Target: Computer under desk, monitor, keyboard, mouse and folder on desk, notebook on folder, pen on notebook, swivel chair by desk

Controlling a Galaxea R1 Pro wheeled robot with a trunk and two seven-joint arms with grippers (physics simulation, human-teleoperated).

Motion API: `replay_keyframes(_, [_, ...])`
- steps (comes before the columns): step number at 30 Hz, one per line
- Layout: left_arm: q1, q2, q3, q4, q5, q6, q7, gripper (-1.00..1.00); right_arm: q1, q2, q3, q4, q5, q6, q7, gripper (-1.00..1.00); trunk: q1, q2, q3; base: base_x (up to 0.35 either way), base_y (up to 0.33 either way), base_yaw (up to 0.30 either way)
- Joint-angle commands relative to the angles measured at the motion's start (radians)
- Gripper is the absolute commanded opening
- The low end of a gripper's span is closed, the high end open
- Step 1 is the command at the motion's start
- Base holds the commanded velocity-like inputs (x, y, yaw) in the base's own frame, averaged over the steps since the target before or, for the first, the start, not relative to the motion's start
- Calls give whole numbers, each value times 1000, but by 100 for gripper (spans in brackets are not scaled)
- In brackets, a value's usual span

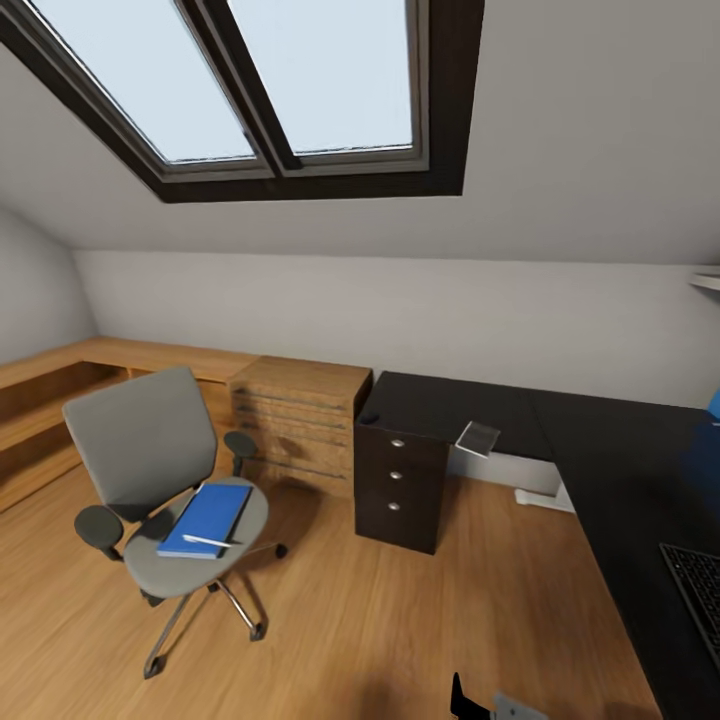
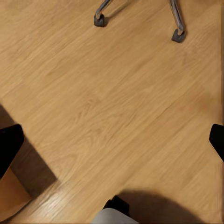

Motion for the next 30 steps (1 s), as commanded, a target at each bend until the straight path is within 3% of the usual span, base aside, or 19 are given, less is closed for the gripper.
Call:
replay_keyframes(1, [-1, 2, -6, -2, 11, -8, 4, 100, -1, 0, 3, 0, 1, -2, -6, 100, -3, 6, 2, 331, 0, 0])
replay_keyframes(21, [-1, -4, -8, -2, 11, -7, 3, 100, -1, 0, 4, 0, 2, -9, -5, 100, -80, 146, 65, 331, 0, 0])
replay_keyframes(30, [-1, -6, -9, -2, 8, -7, 2, 100, -1, 1, 5, 0, 3, -9, -5, 100, -80, 146, 65, 332, 0, 0])
